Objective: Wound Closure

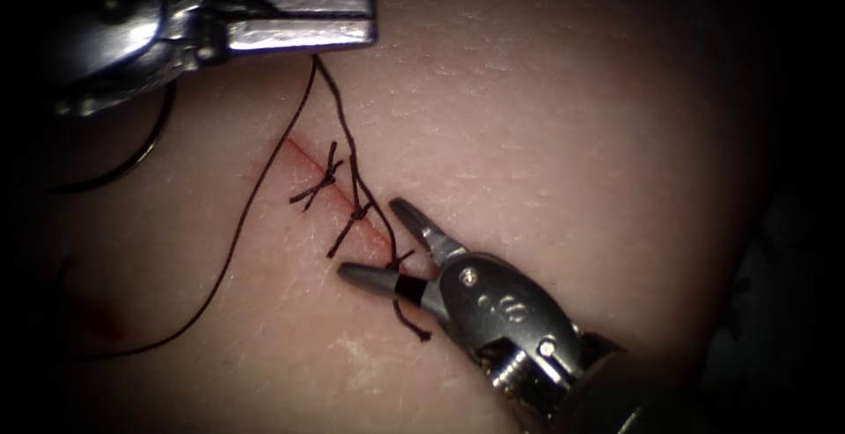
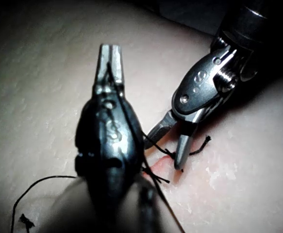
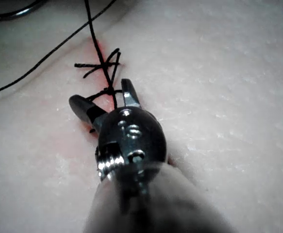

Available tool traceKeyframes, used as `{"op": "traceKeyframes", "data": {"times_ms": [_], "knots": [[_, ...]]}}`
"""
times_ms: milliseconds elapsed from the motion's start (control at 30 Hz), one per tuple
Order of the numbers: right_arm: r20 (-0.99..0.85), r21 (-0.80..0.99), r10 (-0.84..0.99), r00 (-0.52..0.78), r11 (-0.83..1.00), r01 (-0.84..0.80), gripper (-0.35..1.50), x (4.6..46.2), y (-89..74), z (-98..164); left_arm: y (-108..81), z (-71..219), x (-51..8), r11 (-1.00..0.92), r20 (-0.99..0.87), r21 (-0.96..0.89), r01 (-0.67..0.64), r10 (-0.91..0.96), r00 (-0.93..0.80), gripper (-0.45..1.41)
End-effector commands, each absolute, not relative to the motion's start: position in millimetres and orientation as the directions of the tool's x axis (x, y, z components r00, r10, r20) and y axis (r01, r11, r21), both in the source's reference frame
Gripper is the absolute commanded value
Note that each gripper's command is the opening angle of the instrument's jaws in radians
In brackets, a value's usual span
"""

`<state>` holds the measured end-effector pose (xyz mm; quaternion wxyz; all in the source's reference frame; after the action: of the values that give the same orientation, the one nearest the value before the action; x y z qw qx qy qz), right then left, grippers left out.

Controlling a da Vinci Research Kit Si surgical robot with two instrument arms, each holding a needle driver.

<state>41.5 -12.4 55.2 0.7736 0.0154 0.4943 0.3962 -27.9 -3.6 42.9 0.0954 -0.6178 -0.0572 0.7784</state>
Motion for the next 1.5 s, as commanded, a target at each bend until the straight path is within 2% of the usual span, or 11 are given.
{"op": "traceKeyframes", "data": {"times_ms": [33, 667, 1000, 1067, 1100, 1167, 1200, 1267, 1433, 1467, 1500], "knots": [[-0.753, 0.417, 0.628, 0.197, 0.686, -0.596, 1.20, 42.3, -12.7, 56.0, -4.1, 43.4, -28.4, -0.976, -0.952, -0.204, -0.076, 0.216, -0.219, -0.45], [-0.781, 0.373, 0.587, 0.212, 0.711, -0.596, 1.23, 45.3, -12.4, 57.9, -5.1, 42.3, -29.2, -0.979, -0.955, -0.191, -0.072, 0.202, -0.219, -0.45], [-0.788, 0.361, 0.576, 0.217, 0.718, -0.595, 1.11, 46.3, -12.3, 58.2, -5.6, 41.6, -29.6, -0.979, -0.955, -0.191, -0.068, 0.201, -0.216, -0.45], [-0.792, 0.351, 0.567, 0.224, 0.725, -0.593, 0.99, 46.3, -12.2, 58.3, -5.7, 41.6, -29.6, -0.979, -0.955, -0.191, -0.068, 0.201, -0.216, -0.45], [-0.795, 0.347, 0.563, 0.227, 0.729, -0.591, 0.88, 46.3, -12.2, 58.3, -5.7, 41.5, -29.5, -0.979, -0.956, -0.191, -0.067, 0.201, -0.216, -0.45], [-0.805, 0.332, 0.543, 0.239, 0.747, -0.576, -0.03, 46.2, -12.3, 58.3, -5.8, 41.5, -29.5, -0.979, -0.956, -0.190, -0.066, 0.200, -0.216, -0.45], [-0.817, 0.311, 0.518, 0.254, 0.766, -0.563, -0.35, 46.1, -12.4, 58.2, -5.8, 41.4, -29.5, -0.980, -0.956, -0.190, -0.066, 0.200, -0.216, -0.45], [-0.838, 0.236, 0.459, 0.297, 0.794, -0.560, -0.35, 45.8, -12.5, 58.0, -6.0, 41.3, -29.3, -0.980, -0.956, -0.190, -0.062, 0.199, -0.215, -0.45], [-0.849, 0.220, 0.437, 0.297, 0.804, -0.553, -0.35, 45.2, -12.6, 57.5, -6.8, 41.0, -28.3, -0.981, -0.959, -0.186, -0.056, 0.193, -0.205, -0.45], [-0.850, 0.223, 0.437, 0.294, 0.804, -0.552, -0.06, 45.0, -12.6, 57.3, -7.2, 41.0, -27.9, -0.982, -0.961, -0.182, -0.057, 0.190, -0.199, -0.45], [-0.847, 0.238, 0.448, 0.284, 0.799, -0.552, 0.61, 44.7, -12.6, 56.9, -7.6, 40.9, -27.6, -0.982, -0.963, -0.179, -0.054, 0.186, -0.197, -0.45]]}}
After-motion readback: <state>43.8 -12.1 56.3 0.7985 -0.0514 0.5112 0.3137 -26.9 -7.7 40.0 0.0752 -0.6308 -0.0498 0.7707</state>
